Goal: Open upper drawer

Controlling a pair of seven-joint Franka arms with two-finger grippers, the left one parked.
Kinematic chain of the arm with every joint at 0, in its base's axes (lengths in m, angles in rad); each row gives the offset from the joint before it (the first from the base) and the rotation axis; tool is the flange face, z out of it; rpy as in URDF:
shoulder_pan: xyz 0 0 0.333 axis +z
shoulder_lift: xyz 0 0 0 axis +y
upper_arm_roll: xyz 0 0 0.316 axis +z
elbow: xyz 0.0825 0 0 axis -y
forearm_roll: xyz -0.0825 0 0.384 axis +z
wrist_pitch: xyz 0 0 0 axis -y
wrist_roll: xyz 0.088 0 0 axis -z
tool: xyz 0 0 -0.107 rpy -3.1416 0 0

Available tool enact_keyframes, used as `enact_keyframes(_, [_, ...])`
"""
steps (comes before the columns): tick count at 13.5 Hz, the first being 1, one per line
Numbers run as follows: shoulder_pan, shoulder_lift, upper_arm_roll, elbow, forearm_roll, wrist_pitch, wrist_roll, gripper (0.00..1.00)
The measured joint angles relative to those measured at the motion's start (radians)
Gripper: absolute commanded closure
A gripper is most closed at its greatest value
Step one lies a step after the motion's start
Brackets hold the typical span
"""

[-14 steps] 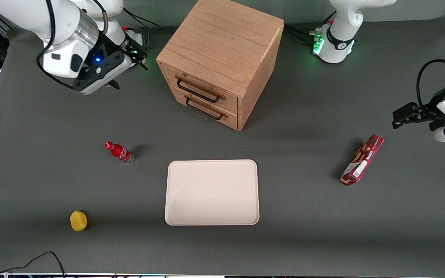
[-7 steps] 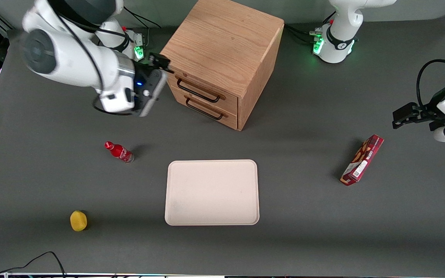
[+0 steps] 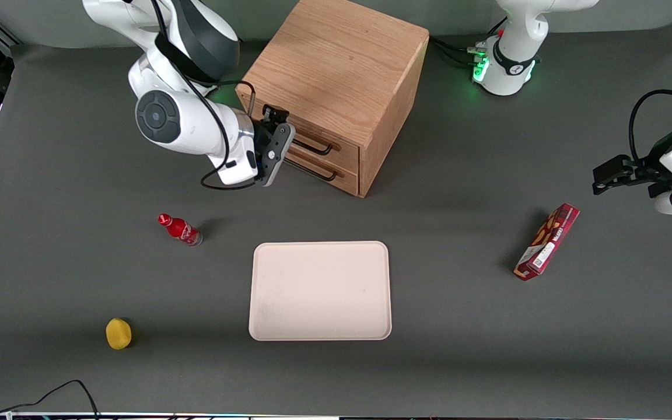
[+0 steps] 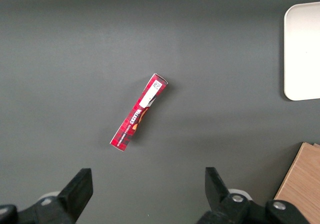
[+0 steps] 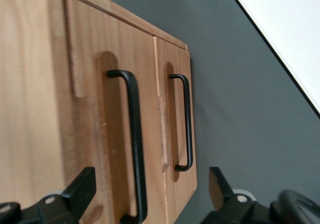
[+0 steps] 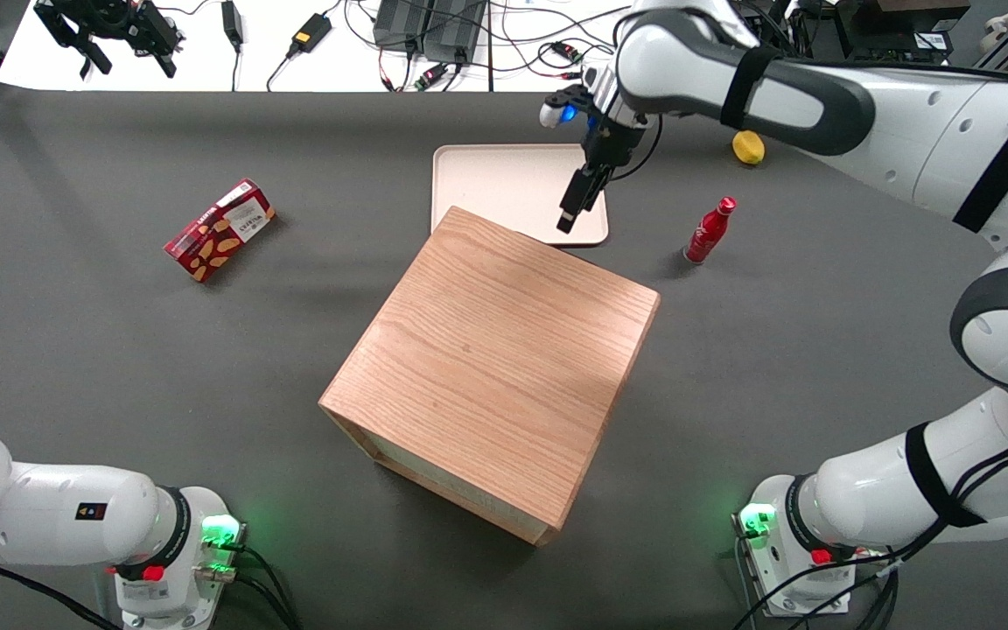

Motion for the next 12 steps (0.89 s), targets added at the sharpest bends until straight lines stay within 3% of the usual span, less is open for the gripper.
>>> enact_keyframes(6, [0.0, 0.004, 0.019, -0.107, -0.001, 0.151, -0.014, 0.0])
enact_keyframes(12, [0.001, 0.026, 0.034, -0.129, -0.018, 0.204, -0.017, 0.0])
